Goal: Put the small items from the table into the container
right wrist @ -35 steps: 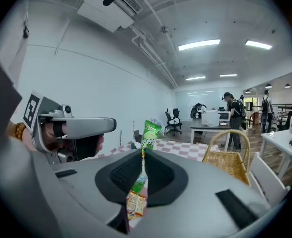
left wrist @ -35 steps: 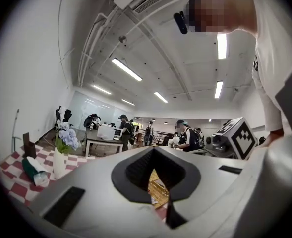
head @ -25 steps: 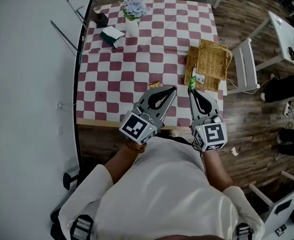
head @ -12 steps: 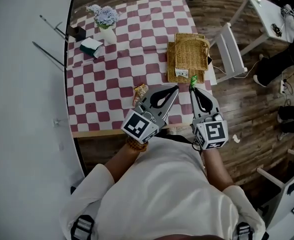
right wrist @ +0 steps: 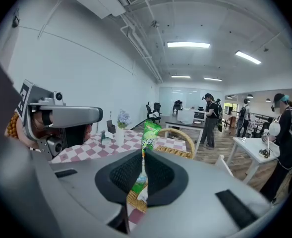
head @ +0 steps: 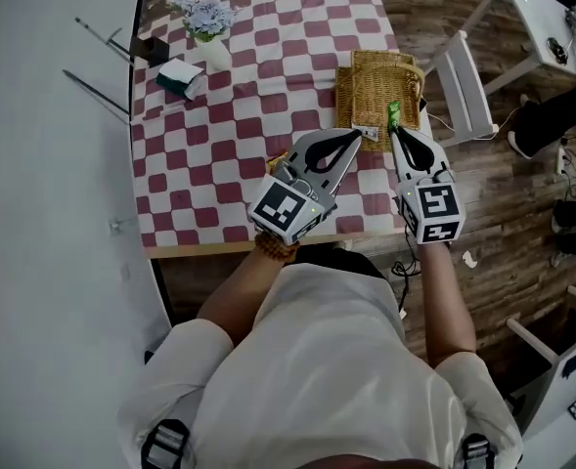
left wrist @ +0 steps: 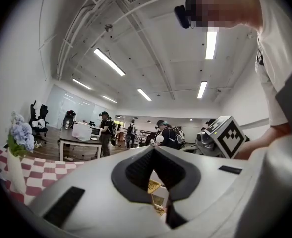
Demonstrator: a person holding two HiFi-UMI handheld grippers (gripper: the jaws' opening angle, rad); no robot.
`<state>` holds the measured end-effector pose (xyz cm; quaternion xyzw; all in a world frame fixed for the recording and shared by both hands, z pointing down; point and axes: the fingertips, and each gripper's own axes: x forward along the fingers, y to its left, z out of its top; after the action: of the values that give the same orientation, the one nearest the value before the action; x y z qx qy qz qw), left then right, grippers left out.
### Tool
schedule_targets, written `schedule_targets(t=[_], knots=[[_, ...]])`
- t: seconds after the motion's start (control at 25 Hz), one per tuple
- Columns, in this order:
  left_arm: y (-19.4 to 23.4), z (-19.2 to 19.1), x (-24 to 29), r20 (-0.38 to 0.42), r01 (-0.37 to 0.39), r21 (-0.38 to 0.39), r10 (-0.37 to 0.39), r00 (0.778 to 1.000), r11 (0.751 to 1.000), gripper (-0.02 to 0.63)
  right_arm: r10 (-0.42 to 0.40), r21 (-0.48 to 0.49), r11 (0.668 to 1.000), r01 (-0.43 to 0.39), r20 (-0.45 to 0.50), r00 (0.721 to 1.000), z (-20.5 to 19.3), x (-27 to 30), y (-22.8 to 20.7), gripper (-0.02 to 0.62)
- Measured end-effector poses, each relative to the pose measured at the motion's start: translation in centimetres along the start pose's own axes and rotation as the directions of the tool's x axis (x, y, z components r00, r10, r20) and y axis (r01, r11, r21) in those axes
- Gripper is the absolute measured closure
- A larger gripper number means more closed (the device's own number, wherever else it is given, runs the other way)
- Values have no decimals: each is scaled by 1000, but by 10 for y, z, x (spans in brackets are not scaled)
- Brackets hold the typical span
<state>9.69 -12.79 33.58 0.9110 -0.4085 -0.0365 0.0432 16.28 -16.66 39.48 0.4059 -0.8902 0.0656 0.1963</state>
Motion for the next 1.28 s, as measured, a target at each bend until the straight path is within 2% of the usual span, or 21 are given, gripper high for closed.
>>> schedule_targets(t=[0.16, 0.32, 0.52, 0.76, 1.08, 1.28], knots=[[18, -16, 22, -21, 8, 7, -8, 1000, 1000, 580, -9, -63, 998, 4, -79, 997, -13, 33, -24, 554], [35, -34, 40, -43, 6, -1, -6, 999, 1000, 580, 9, -106, 994, -28, -177, 984, -31, 63, -39, 554], [54, -60, 52, -72, -2, -7, 1, 997, 1000, 580, 11, -165, 984, -63, -295, 956, -53, 94, -46, 554], [66, -81, 62, -98, -11, -15, 9, 995, 1000, 580, 33, -171, 979, -109, -396, 918, -79, 114, -49, 554], [69, -93, 58, -116, -25, -36, 21, 993, 999, 580, 21, -192, 975, -113, -425, 905, -88, 122, -51, 545], [62, -74, 49, -95, -34, -27, 31, 995, 999, 580, 1, -188, 979, -76, -372, 928, -73, 111, -55, 517]])
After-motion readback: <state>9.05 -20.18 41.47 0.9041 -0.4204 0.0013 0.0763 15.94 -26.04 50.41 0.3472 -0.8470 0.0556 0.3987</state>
